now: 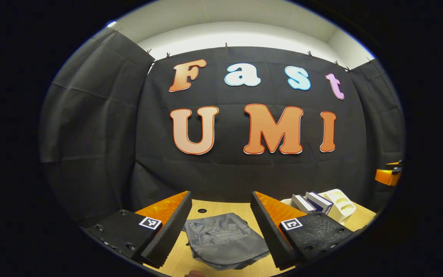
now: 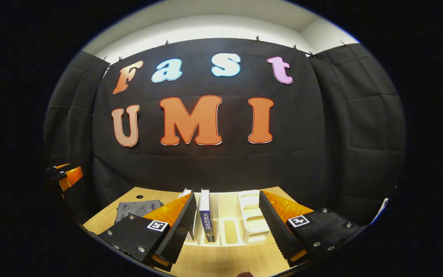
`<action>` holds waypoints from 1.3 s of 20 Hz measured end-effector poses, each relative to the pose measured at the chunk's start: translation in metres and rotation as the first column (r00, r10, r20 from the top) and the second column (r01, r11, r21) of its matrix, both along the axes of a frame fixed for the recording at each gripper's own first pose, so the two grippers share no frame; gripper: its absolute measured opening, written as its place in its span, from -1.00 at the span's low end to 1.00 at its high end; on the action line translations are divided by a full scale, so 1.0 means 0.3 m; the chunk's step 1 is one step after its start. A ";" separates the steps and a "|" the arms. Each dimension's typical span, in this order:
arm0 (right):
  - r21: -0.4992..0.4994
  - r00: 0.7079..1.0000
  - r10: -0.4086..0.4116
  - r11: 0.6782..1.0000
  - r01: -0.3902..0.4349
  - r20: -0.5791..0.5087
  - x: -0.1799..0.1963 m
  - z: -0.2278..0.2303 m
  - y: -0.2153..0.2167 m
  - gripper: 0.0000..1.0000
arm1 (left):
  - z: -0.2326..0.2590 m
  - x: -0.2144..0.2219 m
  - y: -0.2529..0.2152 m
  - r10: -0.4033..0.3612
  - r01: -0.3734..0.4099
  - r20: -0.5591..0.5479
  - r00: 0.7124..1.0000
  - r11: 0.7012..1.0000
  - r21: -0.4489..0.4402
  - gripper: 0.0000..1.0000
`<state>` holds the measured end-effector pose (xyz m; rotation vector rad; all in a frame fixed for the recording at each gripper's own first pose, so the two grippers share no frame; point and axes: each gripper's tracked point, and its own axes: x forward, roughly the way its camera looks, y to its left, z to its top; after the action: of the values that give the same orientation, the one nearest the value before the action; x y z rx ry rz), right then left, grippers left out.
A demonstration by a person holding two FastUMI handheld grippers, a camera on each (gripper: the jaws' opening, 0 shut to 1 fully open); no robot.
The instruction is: Open the schoolbag, grab two books from the bookshelf and put them into the schoolbag.
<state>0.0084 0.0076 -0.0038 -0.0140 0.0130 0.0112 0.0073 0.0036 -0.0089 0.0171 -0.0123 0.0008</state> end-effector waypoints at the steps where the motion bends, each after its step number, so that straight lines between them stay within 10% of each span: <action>1: 0.001 1.000 0.001 1.000 -0.001 -0.005 0.001 -0.006 0.000 0.94 | -0.003 0.004 0.003 0.002 -0.002 -0.002 1.000 1.000 0.008 0.94; 13: 0.040 0.994 -0.047 0.998 0.051 -0.094 0.006 -0.128 -0.071 0.94 | -0.137 0.087 -0.005 -0.017 0.055 -0.118 0.993 0.943 0.329 0.94; 26: 0.038 0.958 -0.159 0.984 0.172 -0.238 -0.018 -0.316 -0.243 0.94 | -0.836 0.118 -0.207 -0.080 0.422 -0.497 0.864 0.652 0.629 0.94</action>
<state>0.0030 -0.0653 -0.0987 0.0467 0.2508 -0.1548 0.0427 -0.0586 -0.2597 0.8305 0.4413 -0.3047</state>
